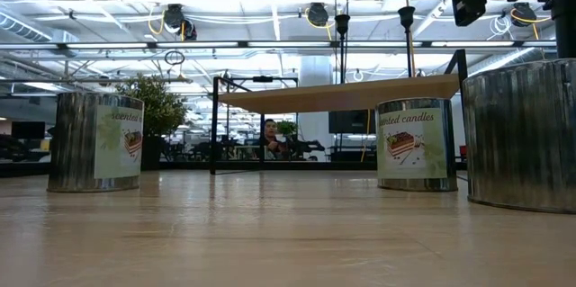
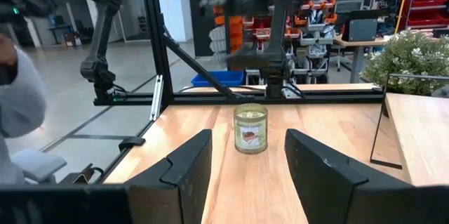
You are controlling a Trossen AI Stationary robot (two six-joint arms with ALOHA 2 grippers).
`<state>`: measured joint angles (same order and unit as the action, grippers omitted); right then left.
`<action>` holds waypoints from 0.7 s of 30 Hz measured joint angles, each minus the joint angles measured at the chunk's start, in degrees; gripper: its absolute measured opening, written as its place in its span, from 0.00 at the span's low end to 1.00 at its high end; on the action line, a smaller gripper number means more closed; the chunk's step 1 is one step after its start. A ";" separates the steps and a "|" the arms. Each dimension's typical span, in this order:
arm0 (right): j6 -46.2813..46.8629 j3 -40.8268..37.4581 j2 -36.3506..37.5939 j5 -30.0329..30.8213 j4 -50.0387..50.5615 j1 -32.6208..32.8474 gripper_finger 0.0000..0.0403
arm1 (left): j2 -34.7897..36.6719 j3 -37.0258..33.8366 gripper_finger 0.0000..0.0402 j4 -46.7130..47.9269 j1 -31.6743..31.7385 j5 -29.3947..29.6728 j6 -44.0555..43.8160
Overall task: Pick & Place candle stick holders
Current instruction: Align the black candle holder with the other black candle holder on the shelf
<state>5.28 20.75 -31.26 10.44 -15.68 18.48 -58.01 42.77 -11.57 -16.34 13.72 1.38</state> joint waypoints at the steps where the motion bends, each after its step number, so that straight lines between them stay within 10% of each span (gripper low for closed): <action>1: 0.00 0.00 -0.24 0.00 0.04 0.00 0.43 | -0.89 1.81 0.03 1.16 2.41 -0.12 -0.60; 21: 0.22 0.00 -2.80 0.18 -0.37 -0.01 0.43 | -28.84 26.28 0.03 10.14 45.45 -22.97 -4.43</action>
<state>5.50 20.75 -34.06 10.62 -16.05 18.46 -86.85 69.05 -1.43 29.11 -9.26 -3.06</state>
